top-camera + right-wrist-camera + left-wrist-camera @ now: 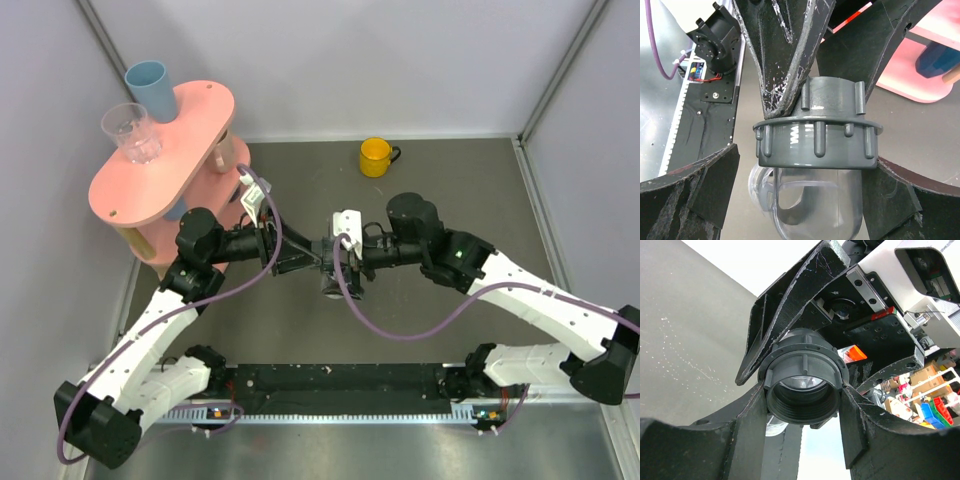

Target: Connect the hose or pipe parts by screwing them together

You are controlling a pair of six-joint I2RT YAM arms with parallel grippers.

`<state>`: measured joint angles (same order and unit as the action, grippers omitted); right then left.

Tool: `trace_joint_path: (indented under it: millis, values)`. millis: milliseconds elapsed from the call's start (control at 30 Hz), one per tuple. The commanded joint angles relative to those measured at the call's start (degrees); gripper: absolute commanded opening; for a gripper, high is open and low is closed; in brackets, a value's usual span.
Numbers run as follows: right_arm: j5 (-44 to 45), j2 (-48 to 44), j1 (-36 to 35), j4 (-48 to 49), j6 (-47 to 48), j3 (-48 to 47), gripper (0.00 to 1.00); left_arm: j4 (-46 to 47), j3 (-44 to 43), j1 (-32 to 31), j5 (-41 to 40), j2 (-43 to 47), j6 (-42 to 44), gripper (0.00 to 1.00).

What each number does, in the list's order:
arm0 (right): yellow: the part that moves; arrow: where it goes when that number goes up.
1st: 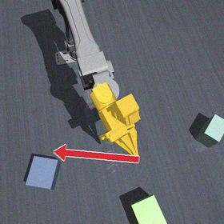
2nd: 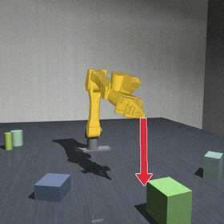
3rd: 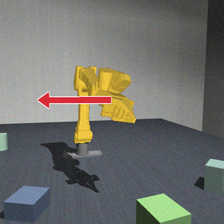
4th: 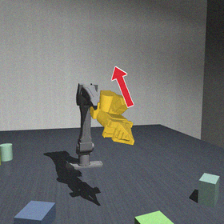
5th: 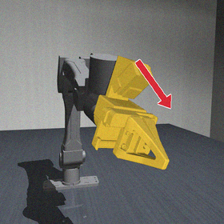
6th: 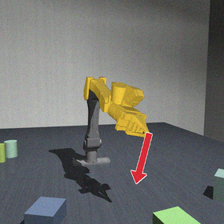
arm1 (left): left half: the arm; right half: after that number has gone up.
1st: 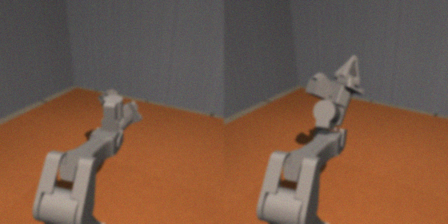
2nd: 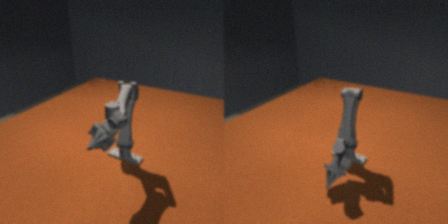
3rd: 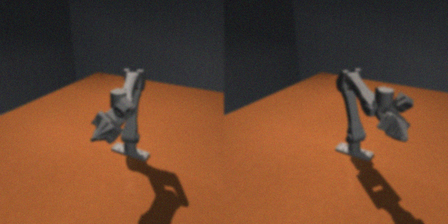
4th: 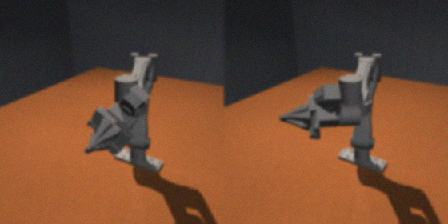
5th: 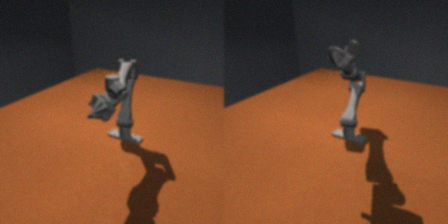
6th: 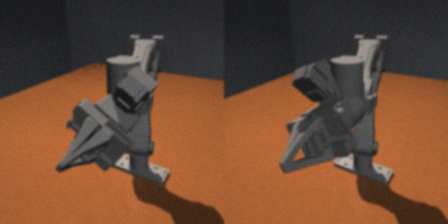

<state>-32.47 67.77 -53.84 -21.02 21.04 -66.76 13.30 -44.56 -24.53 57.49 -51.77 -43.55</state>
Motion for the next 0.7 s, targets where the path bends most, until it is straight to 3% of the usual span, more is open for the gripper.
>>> trace_joint_path:
  millis: [0,300,667]
  values:
    - [-0.1,-2.2,-0.7,-0.5,-0.6,0.9,0.90,4.5,-1.1,0.0,-1.5,0.7,1.4,0.00]
    - [14.5,-10.6,-0.7,0.1,1.7,2.6,0.93,4.4,-1.1,0.3,-1.9,0.5,0.1,0.00]
    - [2.0,-13.4,-0.9,5.7,2.7,1.0,0.92,4.5,-1.1,0.3,-1.4,-0.1,-0.7,0.00]
